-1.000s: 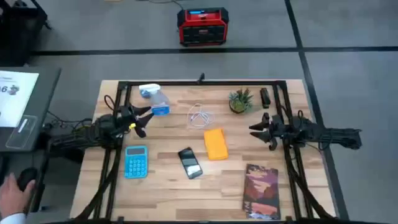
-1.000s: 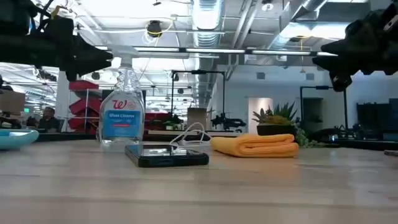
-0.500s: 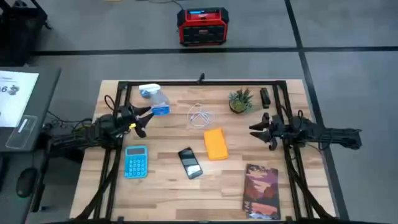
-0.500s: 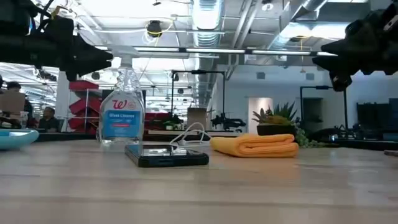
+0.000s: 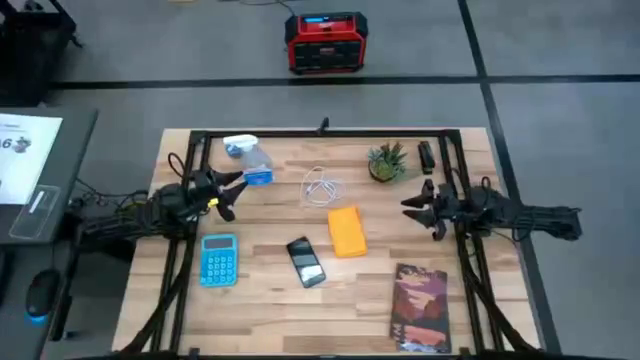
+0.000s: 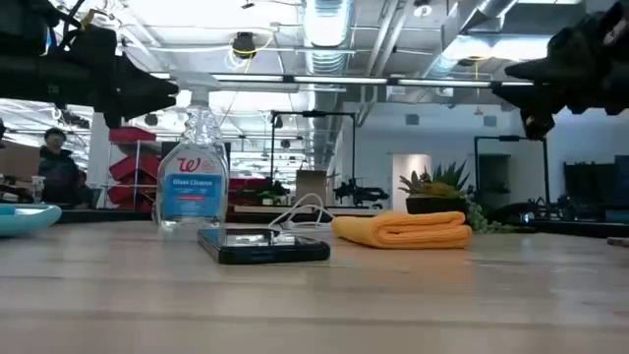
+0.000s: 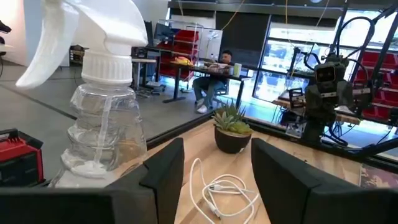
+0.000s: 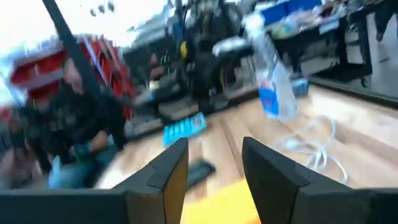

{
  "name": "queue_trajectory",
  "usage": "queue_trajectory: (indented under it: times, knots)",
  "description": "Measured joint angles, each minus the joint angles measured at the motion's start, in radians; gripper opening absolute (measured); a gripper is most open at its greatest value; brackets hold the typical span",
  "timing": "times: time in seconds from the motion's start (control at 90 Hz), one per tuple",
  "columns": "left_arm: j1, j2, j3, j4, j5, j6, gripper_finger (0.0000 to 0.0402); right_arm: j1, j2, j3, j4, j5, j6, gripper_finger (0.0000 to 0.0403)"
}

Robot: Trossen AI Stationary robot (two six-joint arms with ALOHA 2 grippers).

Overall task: Apply microfiber cloth
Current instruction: Move the yellow microfiber cloth to the middle left of the table

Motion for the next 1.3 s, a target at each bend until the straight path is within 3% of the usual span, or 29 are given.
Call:
queue_trajectory:
  times: [0.122,0.256,0.444,0.633,0.778,0.989,1.189,1.3]
  knots:
    - [0.000,0.000,0.000,0.000,0.000,0.000,0.0162,0.000,0.015,0.000,0.115,0.085,0.237,0.0139]
    - [0.000,0.000,0.000,0.000,0.000,0.000,0.0162,0.000,0.063,0.000,0.161,0.095,0.240,0.0139]
    - [0.000,0.000,0.000,0.000,0.000,0.000,0.0162,0.060,0.265,0.017,0.348,0.060,-0.019,0.0139]
    - [0.000,0.000,0.000,0.000,0.000,0.000,0.0162,0.106,0.555,0.177,0.384,0.054,-0.264,0.0139]
    - [0.000,0.000,0.000,0.001,0.000,0.000,0.0162,0.129,0.758,0.363,0.247,0.025,-0.331,0.0145]
    - [0.000,0.000,0.000,0.001,0.000,0.000,0.0162,0.249,1.044,0.680,-0.271,0.020,-0.302,0.0175]
    - [0.000,0.000,0.000,0.001,0.000,-0.021,0.0162,0.305,1.323,0.793,-0.242,0.061,-0.307,0.0198]
    - [0.000,0.000,0.000,0.001,0.000,-0.099,0.0162,0.295,1.457,0.825,-0.190,0.138,-0.293,0.0208]
